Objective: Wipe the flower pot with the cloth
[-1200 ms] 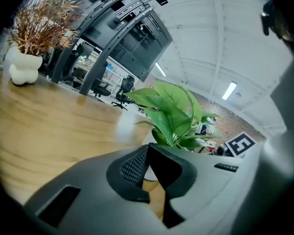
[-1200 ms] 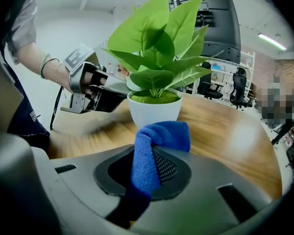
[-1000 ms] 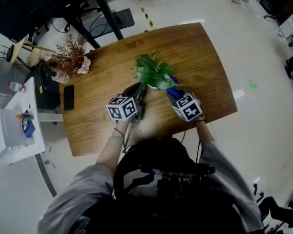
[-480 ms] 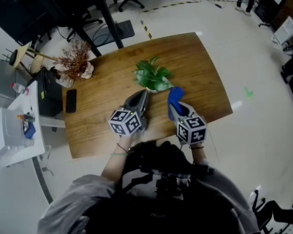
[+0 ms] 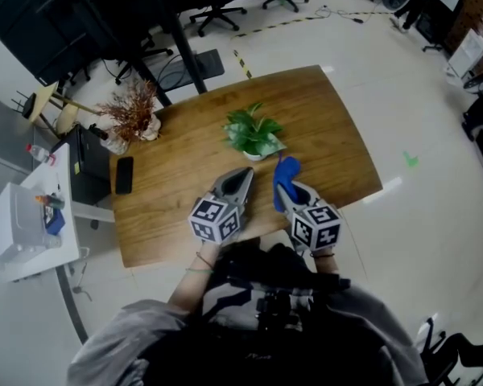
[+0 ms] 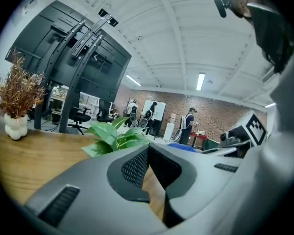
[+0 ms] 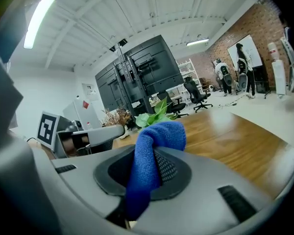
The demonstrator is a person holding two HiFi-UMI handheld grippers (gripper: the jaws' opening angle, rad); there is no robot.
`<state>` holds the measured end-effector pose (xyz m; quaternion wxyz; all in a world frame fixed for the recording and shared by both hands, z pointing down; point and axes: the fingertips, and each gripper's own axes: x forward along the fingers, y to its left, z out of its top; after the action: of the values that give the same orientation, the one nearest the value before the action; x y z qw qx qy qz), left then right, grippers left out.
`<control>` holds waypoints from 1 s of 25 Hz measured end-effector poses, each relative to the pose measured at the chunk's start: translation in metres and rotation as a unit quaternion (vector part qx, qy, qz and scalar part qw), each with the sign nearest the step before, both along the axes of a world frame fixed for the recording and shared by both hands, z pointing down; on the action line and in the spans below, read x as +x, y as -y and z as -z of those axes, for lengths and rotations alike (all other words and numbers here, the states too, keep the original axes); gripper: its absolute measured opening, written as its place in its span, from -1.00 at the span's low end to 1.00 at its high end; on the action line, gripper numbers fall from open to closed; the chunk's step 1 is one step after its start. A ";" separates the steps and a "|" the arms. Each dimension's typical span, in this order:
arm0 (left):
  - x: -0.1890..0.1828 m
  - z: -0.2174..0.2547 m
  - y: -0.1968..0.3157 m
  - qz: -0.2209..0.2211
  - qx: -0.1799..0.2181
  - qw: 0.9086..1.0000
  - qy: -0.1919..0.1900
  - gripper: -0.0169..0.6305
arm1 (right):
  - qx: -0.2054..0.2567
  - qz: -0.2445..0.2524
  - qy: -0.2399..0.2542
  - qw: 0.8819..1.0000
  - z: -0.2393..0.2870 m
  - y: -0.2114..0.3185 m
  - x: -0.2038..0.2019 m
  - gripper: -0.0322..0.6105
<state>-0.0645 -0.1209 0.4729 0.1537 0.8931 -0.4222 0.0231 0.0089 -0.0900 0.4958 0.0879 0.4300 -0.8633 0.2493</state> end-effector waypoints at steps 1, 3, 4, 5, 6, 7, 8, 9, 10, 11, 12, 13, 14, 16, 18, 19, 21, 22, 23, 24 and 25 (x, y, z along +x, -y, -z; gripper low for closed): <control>0.003 0.000 -0.001 -0.004 0.000 1.000 0.003 -0.93 | 0.000 0.001 0.000 1.000 0.001 -0.001 0.000 -0.72; 0.008 -0.002 -0.004 -0.010 0.000 1.000 0.009 -0.93 | -0.002 0.000 -0.003 1.000 0.001 -0.001 0.002 -0.72; 0.010 -0.003 -0.005 -0.012 -0.001 1.000 0.010 -0.93 | -0.003 -0.001 -0.004 1.000 0.000 -0.001 0.003 -0.72; 0.012 -0.004 -0.006 -0.014 -0.003 1.000 0.010 -0.93 | -0.004 -0.001 -0.005 1.000 0.000 -0.001 0.003 -0.72; 0.013 -0.005 -0.006 -0.015 -0.004 1.000 0.011 -0.93 | -0.005 -0.002 -0.006 1.000 -0.001 -0.001 0.004 -0.72; 0.014 -0.006 -0.007 -0.017 -0.005 1.000 0.012 -0.93 | -0.006 -0.002 -0.007 1.000 -0.002 -0.001 0.004 -0.72; 0.015 -0.007 -0.007 -0.018 -0.007 1.000 0.013 -0.93 | -0.006 -0.001 -0.007 1.000 -0.002 -0.001 0.004 -0.72; 0.015 -0.008 -0.008 -0.018 -0.009 1.000 0.013 -0.93 | -0.006 -0.001 -0.009 1.000 -0.003 -0.001 0.005 -0.72; 0.015 -0.009 -0.008 -0.018 -0.010 1.000 0.012 -0.93 | -0.006 -0.001 -0.010 1.000 -0.003 -0.001 0.005 -0.72; 0.015 -0.010 -0.008 -0.018 -0.012 1.000 0.012 -0.93 | -0.007 -0.001 -0.012 1.000 -0.004 -0.001 0.005 -0.72; 0.015 -0.011 -0.007 -0.017 -0.013 1.000 0.012 -0.93 | -0.007 -0.001 -0.013 1.000 -0.004 -0.001 0.005 -0.72; 0.014 -0.011 -0.007 -0.016 -0.015 1.000 0.012 -0.93 | -0.008 -0.002 -0.014 1.000 -0.005 -0.001 0.005 -0.72; 0.014 -0.012 -0.007 -0.015 -0.017 1.000 0.012 -0.93 | -0.009 -0.003 -0.015 1.000 -0.005 0.000 0.006 -0.72; 0.012 -0.013 -0.007 -0.013 -0.020 1.000 0.011 -0.93 | -0.012 -0.003 -0.017 1.000 -0.007 -0.001 0.006 -0.72; 0.011 -0.015 -0.006 -0.012 -0.023 1.000 0.013 -0.93 | -0.013 -0.002 -0.018 1.000 -0.007 -0.001 0.006 -0.72; 0.011 -0.016 -0.006 -0.011 -0.024 1.000 0.013 -0.93 | -0.013 -0.002 -0.018 1.000 -0.007 0.000 0.006 -0.72; 0.011 -0.017 -0.006 -0.011 -0.026 0.999 0.015 -0.93 | -0.014 -0.002 -0.019 1.000 -0.009 0.000 0.006 -0.72; 0.011 -0.018 -0.006 -0.011 -0.027 0.999 0.015 -0.93 | -0.015 -0.001 -0.019 1.000 -0.009 0.000 0.006 -0.72; 0.011 -0.019 -0.006 -0.011 -0.028 0.999 0.016 -0.93 | -0.016 -0.001 -0.020 1.000 -0.010 0.000 0.005 -0.72; 0.011 -0.019 -0.006 -0.011 -0.030 0.999 0.016 -0.93 | -0.016 0.000 -0.021 1.000 -0.010 0.000 0.005 -0.72; 0.012 -0.020 -0.006 -0.011 -0.031 0.999 0.016 -0.93 | -0.017 0.000 -0.023 1.000 -0.011 0.000 0.005 -0.72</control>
<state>-0.0529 -0.1153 0.4926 0.1744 0.8920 -0.4137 0.0517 0.0143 -0.0896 0.5064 0.1148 0.4339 -0.8569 0.2537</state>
